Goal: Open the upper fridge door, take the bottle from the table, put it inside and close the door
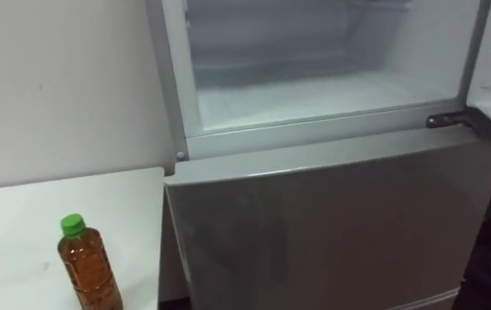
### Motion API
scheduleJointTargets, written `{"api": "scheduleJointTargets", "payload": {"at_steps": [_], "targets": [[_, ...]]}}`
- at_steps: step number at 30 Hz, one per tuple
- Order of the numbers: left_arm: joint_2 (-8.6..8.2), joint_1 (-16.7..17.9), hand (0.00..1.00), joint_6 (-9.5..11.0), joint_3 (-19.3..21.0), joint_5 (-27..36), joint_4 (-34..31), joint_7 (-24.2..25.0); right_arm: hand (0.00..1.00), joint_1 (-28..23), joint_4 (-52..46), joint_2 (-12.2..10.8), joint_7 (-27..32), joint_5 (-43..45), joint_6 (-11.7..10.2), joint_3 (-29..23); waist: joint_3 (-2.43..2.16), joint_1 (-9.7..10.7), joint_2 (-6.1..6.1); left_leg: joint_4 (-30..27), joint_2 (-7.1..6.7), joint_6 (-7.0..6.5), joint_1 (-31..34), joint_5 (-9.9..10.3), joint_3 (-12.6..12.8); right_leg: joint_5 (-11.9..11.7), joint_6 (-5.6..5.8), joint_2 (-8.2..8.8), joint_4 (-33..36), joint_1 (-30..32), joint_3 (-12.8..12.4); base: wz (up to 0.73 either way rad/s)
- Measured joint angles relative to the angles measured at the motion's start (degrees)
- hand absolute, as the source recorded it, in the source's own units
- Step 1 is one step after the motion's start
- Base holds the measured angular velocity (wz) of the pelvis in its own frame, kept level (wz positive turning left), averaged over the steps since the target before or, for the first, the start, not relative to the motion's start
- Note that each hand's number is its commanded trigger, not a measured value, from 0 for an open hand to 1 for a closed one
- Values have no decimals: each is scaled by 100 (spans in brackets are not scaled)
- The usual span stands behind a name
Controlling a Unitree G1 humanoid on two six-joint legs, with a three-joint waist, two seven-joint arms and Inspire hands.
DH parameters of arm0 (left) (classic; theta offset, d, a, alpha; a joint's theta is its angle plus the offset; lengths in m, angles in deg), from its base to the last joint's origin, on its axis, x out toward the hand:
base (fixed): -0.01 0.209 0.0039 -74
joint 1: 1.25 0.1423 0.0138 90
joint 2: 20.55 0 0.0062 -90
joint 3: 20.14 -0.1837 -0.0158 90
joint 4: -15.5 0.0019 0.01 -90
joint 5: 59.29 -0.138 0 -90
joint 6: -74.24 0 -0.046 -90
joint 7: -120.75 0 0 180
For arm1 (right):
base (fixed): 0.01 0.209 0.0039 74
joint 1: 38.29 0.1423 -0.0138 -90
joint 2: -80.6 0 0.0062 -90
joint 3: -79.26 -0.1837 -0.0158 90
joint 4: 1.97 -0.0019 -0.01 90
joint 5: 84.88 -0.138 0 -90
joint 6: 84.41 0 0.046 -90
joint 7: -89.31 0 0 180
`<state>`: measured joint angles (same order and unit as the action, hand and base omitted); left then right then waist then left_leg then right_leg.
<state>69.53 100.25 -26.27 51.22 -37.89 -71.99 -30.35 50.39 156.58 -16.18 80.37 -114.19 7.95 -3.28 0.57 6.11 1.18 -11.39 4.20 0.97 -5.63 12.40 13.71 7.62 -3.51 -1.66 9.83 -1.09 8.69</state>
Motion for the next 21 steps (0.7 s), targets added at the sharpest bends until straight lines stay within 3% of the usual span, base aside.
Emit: {"api": "scheduleJointTargets", "payload": {"at_steps": [10,14,19,21], "targets": [[-40,151,0,215,56,-315,873,-7,0,-23,-4,-4,6,-17,-93,33,8,-168,-38,2,-60,-9,20,-9,-45,60,9,81,-16,-92,265,13],[-157,143,0,498,67,-751,1747,-282,0,-27,2,-2,14,0,-125,65,0,-246,-26,9,-91,-10,-9,-10,-159,98,27,107,-20,-184,340,12],[-198,225,0,651,87,-938,2722,-772,0,-64,2,-10,71,40,-155,206,-13,-332,-43,3,-108,-20,48,-15,-227,142,54,177,-22,-192,561,22],[-312,211,0,862,220,-982,3333,-1036,0,-72,4,-10,56,20,-191,299,-24,-459,-46,4,-129,-26,56,-19,-286,149,62,181,-23,-194,573,9]]}}
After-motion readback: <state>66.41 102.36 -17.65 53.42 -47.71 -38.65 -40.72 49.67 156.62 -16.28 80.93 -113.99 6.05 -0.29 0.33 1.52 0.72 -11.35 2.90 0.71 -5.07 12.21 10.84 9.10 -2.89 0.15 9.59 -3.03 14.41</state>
